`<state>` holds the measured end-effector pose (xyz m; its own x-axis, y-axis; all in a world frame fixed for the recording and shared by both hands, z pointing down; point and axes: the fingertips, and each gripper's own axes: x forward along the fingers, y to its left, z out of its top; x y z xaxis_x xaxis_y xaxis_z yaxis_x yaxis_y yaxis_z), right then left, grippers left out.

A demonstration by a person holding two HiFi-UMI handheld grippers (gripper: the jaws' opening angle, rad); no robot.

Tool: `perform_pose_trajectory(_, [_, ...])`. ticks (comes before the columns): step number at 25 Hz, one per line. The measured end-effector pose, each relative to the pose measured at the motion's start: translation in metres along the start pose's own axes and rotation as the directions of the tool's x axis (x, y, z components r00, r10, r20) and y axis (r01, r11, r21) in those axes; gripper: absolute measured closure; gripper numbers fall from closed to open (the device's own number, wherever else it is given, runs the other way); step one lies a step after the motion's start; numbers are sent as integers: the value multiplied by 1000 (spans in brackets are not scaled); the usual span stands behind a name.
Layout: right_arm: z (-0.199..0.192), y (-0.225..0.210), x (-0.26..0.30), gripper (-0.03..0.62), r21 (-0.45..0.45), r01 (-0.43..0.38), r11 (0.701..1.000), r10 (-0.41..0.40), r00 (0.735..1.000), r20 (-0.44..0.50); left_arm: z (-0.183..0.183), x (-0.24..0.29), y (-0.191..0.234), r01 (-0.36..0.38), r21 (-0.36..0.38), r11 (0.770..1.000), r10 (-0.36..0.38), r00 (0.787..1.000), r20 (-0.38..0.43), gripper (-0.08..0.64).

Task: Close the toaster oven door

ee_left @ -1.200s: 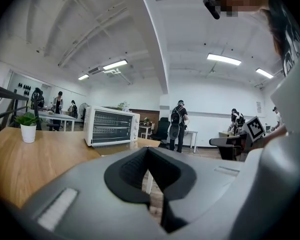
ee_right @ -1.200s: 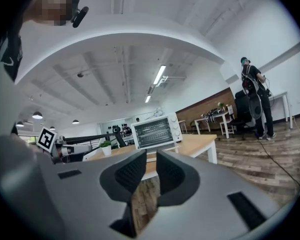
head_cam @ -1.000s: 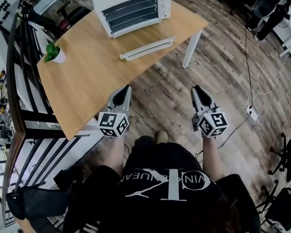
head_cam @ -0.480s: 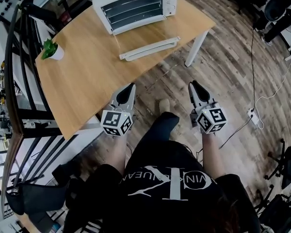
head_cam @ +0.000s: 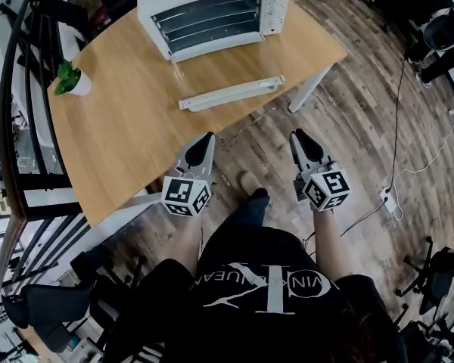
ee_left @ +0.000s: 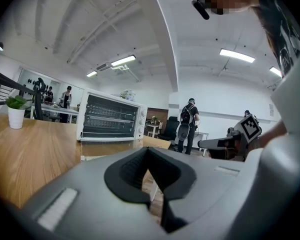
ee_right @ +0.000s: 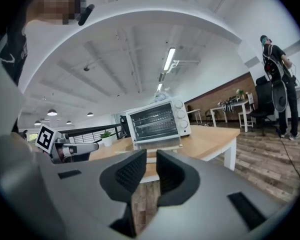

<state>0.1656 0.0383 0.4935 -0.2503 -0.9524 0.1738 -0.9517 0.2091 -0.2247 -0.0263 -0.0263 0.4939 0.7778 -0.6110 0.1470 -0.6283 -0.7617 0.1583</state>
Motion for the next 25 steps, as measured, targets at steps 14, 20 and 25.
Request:
perform_pose_trajectory(14, [-16,-36,81,566,25,-100,995,102,989,-105,-6,39,34,-126,-36,991,125,992,-30,555])
perform_pose_trajectory(20, [-23,-57,107,565,26,-86,996,88,987,-133,-9,55,41,-142,-44,989,141,989,-35,555])
perform_pose_trajectory(25, [-33,-69,127,560,21,-89,996,91,983,-157,-16,65,47,-152,-51,987,150,988,-46,554])
